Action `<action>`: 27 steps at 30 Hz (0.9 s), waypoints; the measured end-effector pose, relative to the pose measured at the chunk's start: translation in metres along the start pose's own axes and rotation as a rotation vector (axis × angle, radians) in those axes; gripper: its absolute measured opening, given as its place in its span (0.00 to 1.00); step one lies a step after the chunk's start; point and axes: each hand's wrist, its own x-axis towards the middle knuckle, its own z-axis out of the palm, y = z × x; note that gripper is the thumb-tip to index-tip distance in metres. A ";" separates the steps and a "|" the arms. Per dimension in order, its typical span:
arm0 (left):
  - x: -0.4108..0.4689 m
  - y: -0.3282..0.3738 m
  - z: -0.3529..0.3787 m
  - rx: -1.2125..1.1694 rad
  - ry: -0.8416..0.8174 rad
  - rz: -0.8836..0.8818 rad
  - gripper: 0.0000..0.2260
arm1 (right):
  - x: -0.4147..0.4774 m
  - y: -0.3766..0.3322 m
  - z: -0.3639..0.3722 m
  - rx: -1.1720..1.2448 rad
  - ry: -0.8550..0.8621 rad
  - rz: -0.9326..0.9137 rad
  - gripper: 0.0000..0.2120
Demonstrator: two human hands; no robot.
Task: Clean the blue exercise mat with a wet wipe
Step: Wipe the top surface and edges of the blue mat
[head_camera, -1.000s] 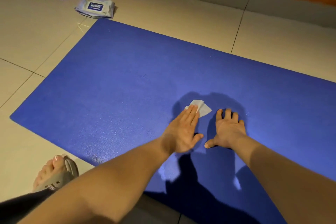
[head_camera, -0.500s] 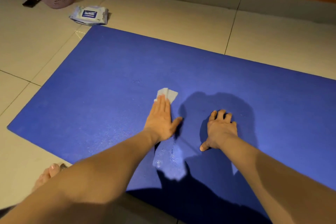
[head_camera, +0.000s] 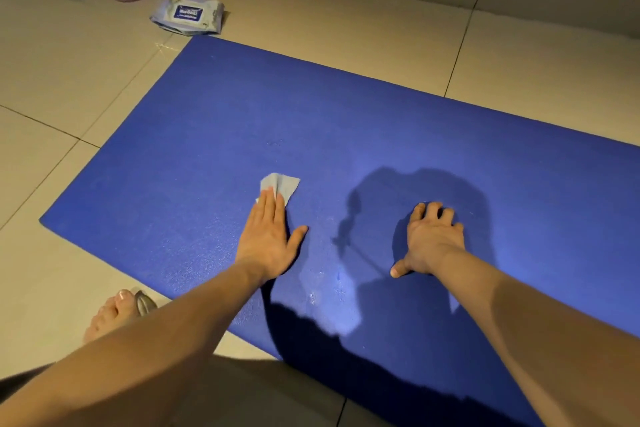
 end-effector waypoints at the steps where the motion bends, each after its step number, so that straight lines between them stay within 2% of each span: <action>1: -0.009 0.004 0.003 0.003 -0.005 0.002 0.44 | 0.000 0.000 0.000 0.003 0.000 0.000 0.72; 6: -0.047 0.077 0.021 -0.029 -0.041 0.272 0.40 | -0.001 -0.001 -0.003 0.019 -0.024 0.001 0.73; 10: -0.058 0.105 0.032 0.154 -0.124 0.517 0.39 | -0.003 0.004 0.000 0.039 -0.020 -0.015 0.72; 12: -0.052 0.088 0.027 0.149 -0.152 0.494 0.42 | -0.004 0.008 0.003 0.070 -0.025 -0.031 0.71; 14: -0.042 0.054 0.016 0.065 -0.099 0.348 0.46 | -0.006 0.010 0.006 0.100 -0.038 -0.044 0.68; 16: -0.034 0.015 0.005 0.114 -0.049 0.186 0.47 | -0.011 0.009 0.006 0.078 -0.052 -0.050 0.66; 18: -0.033 -0.009 -0.004 0.126 -0.068 0.039 0.47 | -0.020 0.000 0.006 0.023 -0.084 -0.046 0.66; 20: -0.036 -0.006 -0.005 0.082 -0.097 -0.044 0.47 | -0.032 -0.013 0.011 -0.006 -0.128 -0.027 0.67; 22: -0.044 0.019 -0.001 0.062 -0.086 0.000 0.46 | -0.040 -0.024 0.021 -0.051 -0.127 -0.016 0.70; 27: -0.073 0.087 0.020 0.057 -0.190 0.357 0.44 | -0.040 -0.031 0.027 -0.045 -0.117 -0.001 0.73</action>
